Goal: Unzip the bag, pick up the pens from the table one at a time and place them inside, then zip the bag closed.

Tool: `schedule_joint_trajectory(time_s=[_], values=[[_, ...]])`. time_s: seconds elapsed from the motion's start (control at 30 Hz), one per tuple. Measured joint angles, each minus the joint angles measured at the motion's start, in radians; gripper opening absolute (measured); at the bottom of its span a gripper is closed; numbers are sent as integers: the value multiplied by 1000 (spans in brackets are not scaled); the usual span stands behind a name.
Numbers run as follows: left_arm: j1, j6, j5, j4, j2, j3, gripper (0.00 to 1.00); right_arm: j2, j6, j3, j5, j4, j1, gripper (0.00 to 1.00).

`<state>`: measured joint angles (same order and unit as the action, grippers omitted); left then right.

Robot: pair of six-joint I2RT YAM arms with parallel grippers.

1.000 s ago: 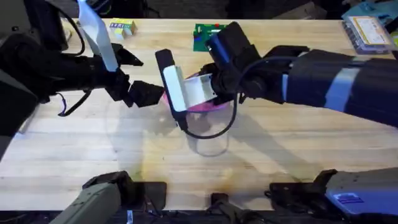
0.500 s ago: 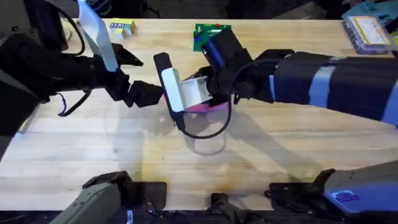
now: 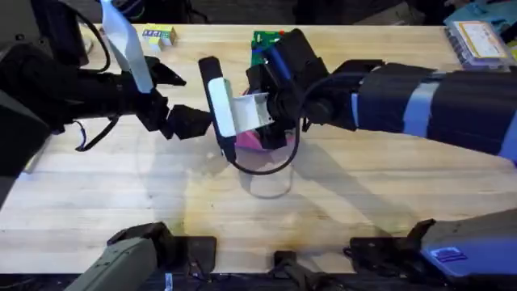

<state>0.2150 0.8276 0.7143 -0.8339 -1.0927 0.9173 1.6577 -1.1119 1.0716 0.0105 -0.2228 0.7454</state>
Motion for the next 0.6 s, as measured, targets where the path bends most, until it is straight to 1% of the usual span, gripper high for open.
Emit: schedule_joint_trajectory(time_s=[0.17, 0.47, 0.6], values=[[0, 0, 0, 0, 0, 0, 993, -17, 74, 0, 2, -12, -2, 998], [0, 0, 0, 0, 0, 0, 993, -137, 268, -1, -5, -33, -2, 998], [0, 0, 0, 0, 0, 0, 993, -183, 318, -1, -12, -76, -1, 998]])
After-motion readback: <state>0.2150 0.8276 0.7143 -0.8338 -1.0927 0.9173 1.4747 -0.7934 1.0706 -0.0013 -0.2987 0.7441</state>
